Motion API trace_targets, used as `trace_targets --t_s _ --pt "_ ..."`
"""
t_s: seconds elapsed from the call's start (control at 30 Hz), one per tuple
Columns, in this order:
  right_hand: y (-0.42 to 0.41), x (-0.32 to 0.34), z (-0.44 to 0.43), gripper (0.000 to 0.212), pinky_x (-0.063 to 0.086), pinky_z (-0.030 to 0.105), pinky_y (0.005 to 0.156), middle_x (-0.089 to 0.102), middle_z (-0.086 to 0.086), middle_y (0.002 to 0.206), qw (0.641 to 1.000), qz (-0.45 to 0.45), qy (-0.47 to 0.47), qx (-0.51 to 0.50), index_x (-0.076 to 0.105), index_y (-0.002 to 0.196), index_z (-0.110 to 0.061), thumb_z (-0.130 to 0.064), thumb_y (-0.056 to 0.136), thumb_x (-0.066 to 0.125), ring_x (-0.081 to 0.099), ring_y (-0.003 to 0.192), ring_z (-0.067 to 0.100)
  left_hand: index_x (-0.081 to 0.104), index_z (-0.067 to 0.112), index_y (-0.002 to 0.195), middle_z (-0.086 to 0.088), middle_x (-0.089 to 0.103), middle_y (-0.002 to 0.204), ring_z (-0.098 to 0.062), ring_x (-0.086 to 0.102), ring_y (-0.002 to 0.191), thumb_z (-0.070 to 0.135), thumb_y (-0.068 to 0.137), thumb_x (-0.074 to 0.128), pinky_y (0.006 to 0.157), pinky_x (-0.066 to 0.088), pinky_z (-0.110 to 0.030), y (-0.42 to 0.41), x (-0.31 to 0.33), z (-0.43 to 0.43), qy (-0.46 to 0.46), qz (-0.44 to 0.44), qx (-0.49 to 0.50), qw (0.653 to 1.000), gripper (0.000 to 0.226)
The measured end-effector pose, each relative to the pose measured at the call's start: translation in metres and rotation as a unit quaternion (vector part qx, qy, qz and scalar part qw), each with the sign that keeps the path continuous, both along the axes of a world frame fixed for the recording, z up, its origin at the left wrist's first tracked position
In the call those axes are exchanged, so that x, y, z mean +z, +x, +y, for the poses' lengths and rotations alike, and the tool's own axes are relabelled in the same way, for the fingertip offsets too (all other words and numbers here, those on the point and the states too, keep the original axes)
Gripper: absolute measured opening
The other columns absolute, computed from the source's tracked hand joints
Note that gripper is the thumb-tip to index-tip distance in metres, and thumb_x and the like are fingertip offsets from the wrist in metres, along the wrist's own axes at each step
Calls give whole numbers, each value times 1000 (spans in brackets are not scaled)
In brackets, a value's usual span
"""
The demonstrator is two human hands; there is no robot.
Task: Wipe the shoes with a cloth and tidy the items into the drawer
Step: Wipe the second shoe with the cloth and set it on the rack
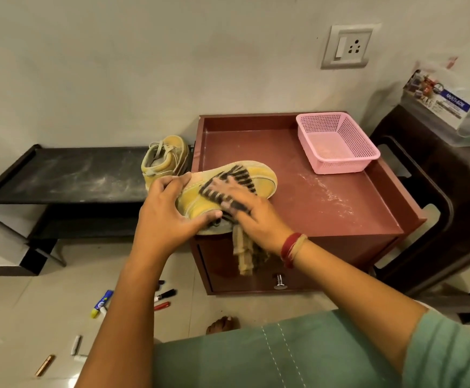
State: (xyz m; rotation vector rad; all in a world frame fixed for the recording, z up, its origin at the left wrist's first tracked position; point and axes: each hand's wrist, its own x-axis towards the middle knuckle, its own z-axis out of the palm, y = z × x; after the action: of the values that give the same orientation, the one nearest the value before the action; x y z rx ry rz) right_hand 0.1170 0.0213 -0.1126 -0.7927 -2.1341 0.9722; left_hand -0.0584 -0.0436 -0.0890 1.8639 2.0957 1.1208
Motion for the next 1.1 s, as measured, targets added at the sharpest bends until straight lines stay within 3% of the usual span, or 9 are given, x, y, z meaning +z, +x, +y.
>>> trace_targets --t_s 0.1,0.27,0.4,0.5,0.57,0.63,0.73,0.9,1.1 --pt "4 0 12 39 17 44 117 35 -3 148 994 5 -44 -101 46 136 -23 -16 97 45 14 137 6 52 21 136 0 47 128 -6 42 112 82 51 58 92 36 -24 -1 -1 2 -7 -9 12 1000 105" --pt "-1 -2 -7 44 17 32 117 36 -7 147 999 2 8 31 41 137 -28 -14 96 45 17 142 12 52 19 136 1 47 126 -5 42 110 80 51 58 91 36 -23 -2 -1 2 -10 -6 6 1000 105" --pt "16 -8 20 43 20 27 114 36 -5 147 995 -19 -33 -92 43 138 -21 -9 96 45 20 136 5 52 22 136 5 46 124 -5 42 110 82 49 59 91 37 -24 -3 2 3 -22 -27 19 999 106" --pt "26 -3 32 40 29 15 104 44 6 142 966 84 -128 -207 44 137 -11 -10 97 45 37 131 13 49 26 137 6 42 125 -6 40 113 81 48 59 91 35 -26 -6 3 3 -40 -44 10 998 105" --pt "33 -3 39 38 29 27 111 45 6 142 953 109 -104 -261 47 135 -13 -11 97 45 37 134 18 46 28 137 9 37 123 -5 38 113 80 47 60 93 34 -26 -4 3 6 -45 -67 0 997 104" --pt "31 -5 35 40 28 37 114 43 3 144 971 64 -69 -218 46 136 -18 -11 97 46 32 137 17 45 28 137 9 35 123 -6 37 114 79 48 63 95 33 -26 -1 3 8 -42 -75 4 996 103" --pt "18 -11 15 48 21 30 115 38 -4 146 999 -10 -17 -48 42 136 -32 -6 95 46 21 140 14 51 28 133 3 38 128 -11 38 122 73 52 69 99 32 -26 3 4 14 -35 -59 9 998 95" --pt "23 -13 29 50 24 36 115 40 -3 145 989 4 -52 -139 47 135 -25 2 93 45 23 140 13 58 27 128 -2 43 134 -18 39 128 63 60 74 98 31 -27 6 8 19 -42 -51 -2 998 79" --pt "24 -13 23 45 21 27 115 43 -9 142 999 18 -38 -33 49 133 -26 -4 94 48 25 138 7 58 27 128 -2 42 133 -16 39 127 64 58 67 98 29 -25 4 10 15 -52 -48 -16 997 80"
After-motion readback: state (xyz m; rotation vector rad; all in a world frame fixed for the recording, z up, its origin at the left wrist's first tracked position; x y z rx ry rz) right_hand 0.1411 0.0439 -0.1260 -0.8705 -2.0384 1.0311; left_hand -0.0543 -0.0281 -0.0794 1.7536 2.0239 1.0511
